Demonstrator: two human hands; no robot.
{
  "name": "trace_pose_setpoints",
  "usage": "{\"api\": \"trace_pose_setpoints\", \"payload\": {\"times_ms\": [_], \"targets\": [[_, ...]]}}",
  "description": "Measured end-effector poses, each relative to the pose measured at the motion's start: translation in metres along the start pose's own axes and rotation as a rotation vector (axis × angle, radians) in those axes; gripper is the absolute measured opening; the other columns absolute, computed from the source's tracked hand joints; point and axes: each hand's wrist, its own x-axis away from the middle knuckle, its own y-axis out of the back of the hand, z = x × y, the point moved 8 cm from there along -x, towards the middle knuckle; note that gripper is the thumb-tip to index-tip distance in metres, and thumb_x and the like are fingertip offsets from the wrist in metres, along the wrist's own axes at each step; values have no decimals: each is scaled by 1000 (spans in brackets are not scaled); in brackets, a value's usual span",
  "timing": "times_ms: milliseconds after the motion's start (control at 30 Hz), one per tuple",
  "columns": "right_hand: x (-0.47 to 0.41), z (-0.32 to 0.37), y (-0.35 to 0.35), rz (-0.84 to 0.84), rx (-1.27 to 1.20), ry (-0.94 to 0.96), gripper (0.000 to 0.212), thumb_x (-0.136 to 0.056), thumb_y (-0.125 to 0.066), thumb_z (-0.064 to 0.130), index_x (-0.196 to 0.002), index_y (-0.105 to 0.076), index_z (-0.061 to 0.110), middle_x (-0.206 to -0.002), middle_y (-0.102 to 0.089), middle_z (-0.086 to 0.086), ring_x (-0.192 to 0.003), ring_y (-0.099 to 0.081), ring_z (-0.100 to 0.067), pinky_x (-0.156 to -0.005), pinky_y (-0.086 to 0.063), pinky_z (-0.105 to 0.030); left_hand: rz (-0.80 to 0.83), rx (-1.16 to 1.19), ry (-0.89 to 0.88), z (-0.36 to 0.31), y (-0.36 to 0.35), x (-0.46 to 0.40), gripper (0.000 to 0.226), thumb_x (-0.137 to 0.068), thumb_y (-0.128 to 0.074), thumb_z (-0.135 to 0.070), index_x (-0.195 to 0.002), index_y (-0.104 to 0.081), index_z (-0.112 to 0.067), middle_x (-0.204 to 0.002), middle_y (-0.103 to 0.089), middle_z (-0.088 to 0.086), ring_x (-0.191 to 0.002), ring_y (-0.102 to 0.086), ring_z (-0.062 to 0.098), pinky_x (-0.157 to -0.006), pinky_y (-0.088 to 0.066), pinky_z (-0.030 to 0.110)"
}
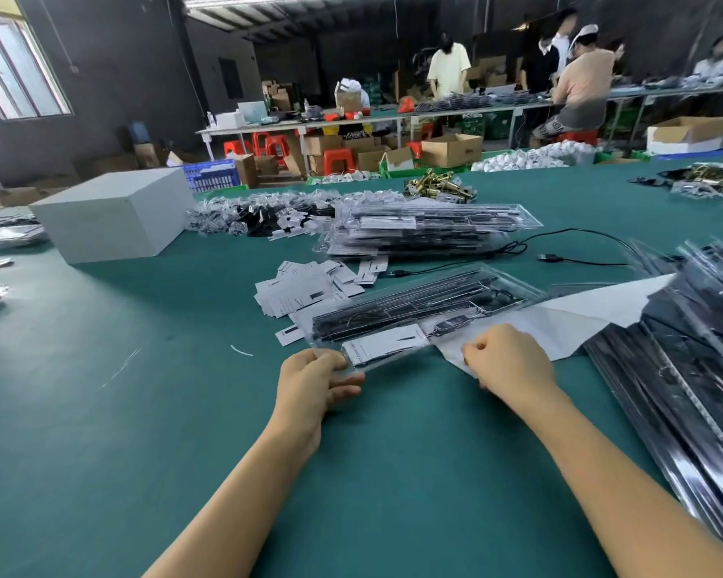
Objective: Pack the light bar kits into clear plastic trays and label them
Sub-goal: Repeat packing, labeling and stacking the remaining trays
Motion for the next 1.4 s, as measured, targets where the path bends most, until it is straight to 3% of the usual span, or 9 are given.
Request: {"api": "trace_pose_setpoints", "payload": {"times_ms": [167,333,467,667,833,933,1000,1100,1400], "targets": [[9,26,-5,-137,532,308,28,-95,-48,42,-101,-59,17,-109,-54,-5,-106,-48,-27,-77,-40,-33,18,75,-15,-2,2,-3,13,-86,-55,3,-74,-56,-1,-59,-59,3,-60,-68,20,-53,-54,24],[18,40,-12,-228,314,382,50,-98,-41,44,-126,-28,4,-79,-55,-2,-68,-52,-28,-50,-26,-33,19,126,-103,-11,6,-6,12,-83,-57,-1,-72,-56,-5,-77,-59,11,-71,-66,27,-68,-58,32],[22,48,-18,-242,464,356,78,-90,-38,66,-151,-9,27,-112,-49,-7,-74,-55,-27,-53,-34,-29,84,139,-300,-36,1,9,17,-69,-65,-21,-70,-53,-9,-76,-55,11,-77,-55,25,-77,-57,39],[24,46,3,-382,99,265,32,-94,-53,37,-125,-50,29,-112,-36,-9,-61,-47,-28,-56,-40,-29,206,-6,-628,-62,-19,42,22,-85,-56,-34,-83,-57,-12,-79,-63,-6,-74,-61,12,-72,-50,21],[20,37,9,-415,-18,255,31,-93,-57,22,-124,-55,25,-109,-38,-11,-68,-44,-27,-59,-34,-29,173,-226,-700,-54,-25,45,33,-91,-43,-33,-85,-61,-6,-90,-64,14,-88,-57,34,-83,-48,48],[20,33,16,-456,-82,278,37,-93,-58,18,-129,-57,23,-105,-40,-10,-76,-41,-22,-62,-32,-30,292,-567,-640,-36,-48,39,38,-86,-39,-31,-93,-73,-16,-108,-68,-7,-110,-59,16,-101,-40,29],[22,30,24,-499,-121,282,39,-92,-57,16,-130,-57,23,-101,-38,-7,-75,-42,-22,-63,-33,-30,466,-1023,-647,-9,-76,38,44,-93,-35,-32,-133,-55,-32,-145,-44,-14,-141,-28,11,-118,-11,23],[27,28,40,-574,-158,259,38,-93,-57,20,-129,-58,28,-98,-37,-5,-70,-43,-23,-63,-36,-32,609,-1476,-601,26,-93,36,49,-99,-16,-55,-148,-12,-50,-160,-2,-17,-147,13,7,-116,14,49],[31,14,89,-756,-558,292,44,-92,-51,47,-80,-58,6,-80,-55,-13,-66,-52,-28,-62,-35,-32,556,-1450,-581,21,-80,36,48,-98,-17,-57,-138,-38,-43,-155,-26,-14,-147,-7,8,-115,12,55]]}}
